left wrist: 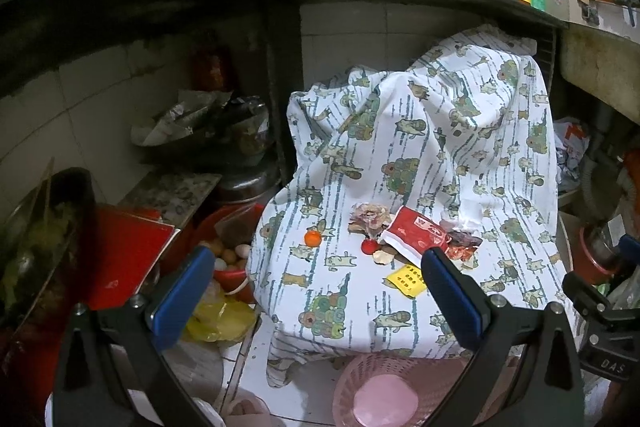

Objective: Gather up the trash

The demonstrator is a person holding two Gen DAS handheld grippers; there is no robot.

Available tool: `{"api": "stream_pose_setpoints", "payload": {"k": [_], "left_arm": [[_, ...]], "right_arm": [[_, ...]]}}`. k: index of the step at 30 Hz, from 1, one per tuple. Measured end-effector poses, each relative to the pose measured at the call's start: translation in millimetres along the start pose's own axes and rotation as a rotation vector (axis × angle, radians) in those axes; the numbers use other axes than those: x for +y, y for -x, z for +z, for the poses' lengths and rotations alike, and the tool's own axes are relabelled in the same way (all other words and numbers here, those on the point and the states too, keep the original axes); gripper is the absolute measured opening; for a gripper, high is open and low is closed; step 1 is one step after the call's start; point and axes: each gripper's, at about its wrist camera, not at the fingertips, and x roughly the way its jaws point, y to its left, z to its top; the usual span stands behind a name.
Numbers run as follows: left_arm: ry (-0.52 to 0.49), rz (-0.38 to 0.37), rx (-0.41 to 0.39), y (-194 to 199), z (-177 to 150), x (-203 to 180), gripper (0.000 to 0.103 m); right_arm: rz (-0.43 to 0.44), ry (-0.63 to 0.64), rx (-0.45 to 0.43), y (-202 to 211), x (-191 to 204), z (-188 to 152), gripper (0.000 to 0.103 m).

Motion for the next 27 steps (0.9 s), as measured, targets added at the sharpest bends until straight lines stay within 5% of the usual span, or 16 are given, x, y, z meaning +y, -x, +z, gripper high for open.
{"api": "stream_pose_setpoints", "payload": {"k": [14,20,22,27], "left_arm": [[0.049,-0.052,0.008,-3,-1,2,0.103],[0.049,-0.013,0.006,-7,0,4,0.103],[0.083,-0.070,0.032,-11,1,9,0.103],[0.076,-0.072,0.045,-15,22,9,0.103]], "right_arm": [[0.040,0.029,-0.010,2,2,-3,0.103],[0.058,-0.022,0.000,1,-7,-2,0.101],[0.033,-0.027,0.010,0,-13,-1,0.101],[0.018,-0.002,0.031,0,-23,24,0.078]]}}
